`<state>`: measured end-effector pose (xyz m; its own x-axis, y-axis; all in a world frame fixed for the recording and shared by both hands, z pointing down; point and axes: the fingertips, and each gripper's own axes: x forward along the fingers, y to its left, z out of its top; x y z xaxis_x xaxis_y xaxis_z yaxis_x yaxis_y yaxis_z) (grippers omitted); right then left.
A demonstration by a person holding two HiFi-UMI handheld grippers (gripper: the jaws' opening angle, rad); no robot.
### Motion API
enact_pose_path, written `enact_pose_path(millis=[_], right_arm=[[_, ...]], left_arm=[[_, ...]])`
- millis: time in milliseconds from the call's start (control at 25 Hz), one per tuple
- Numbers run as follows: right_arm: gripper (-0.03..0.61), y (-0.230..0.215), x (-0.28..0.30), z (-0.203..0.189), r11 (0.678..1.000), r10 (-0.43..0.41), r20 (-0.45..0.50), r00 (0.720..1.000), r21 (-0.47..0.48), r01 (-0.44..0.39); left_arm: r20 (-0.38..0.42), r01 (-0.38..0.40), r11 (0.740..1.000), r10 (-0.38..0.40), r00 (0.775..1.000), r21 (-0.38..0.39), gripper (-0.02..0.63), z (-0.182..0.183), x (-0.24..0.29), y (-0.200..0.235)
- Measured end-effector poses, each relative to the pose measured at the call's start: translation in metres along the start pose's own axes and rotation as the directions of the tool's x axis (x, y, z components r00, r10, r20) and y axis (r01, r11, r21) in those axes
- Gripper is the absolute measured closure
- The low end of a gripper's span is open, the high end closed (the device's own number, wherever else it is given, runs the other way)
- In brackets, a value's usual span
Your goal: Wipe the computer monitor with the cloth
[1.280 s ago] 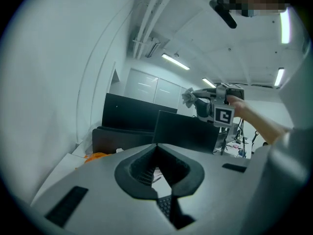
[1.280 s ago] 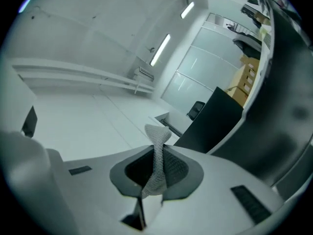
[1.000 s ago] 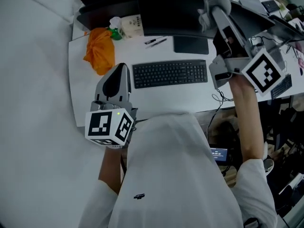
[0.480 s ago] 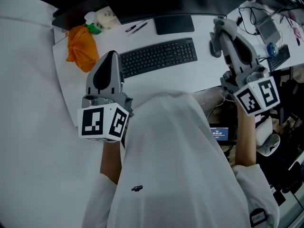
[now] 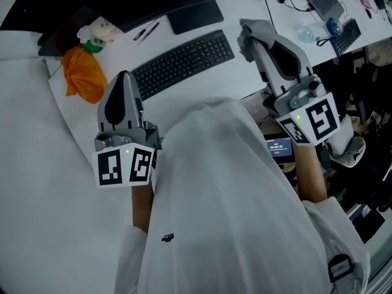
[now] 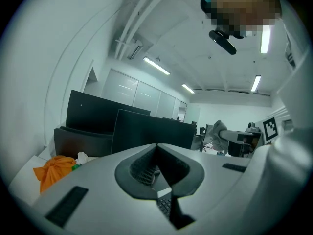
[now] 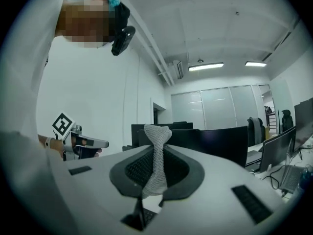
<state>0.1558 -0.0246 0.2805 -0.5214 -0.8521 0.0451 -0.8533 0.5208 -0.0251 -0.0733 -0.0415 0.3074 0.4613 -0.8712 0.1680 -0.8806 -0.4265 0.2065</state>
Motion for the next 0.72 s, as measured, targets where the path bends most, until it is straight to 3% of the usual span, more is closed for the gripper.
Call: enact_pose_path(millis=[320,600,720], right_arm=[[0.540,0.027,0.021,-0.041,0.997,0.070,-0.107,0.992,-0.024,-0.073],[0.540,0.031,0.026,-0.069,0.991,0.108,-0.136,0.985,0.095,-0.096],[0.540,0.031,0.028,-0.066,0.992,0.103,-0.134,0.986,0.090,-0.092]], left_arm=[[-0.035,0.019,1.000,-0.018,0.999,0.016,0.595,-0.013,0.012,-0.003],[-0.065,0.015,1.000,-0.015,0.998,0.004,0.595,-0.027,0.019,-0.002],[-0.067,0.014,1.000,-0.014,0.998,-0.005,0.595,-0.028,0.019,-0.002]])
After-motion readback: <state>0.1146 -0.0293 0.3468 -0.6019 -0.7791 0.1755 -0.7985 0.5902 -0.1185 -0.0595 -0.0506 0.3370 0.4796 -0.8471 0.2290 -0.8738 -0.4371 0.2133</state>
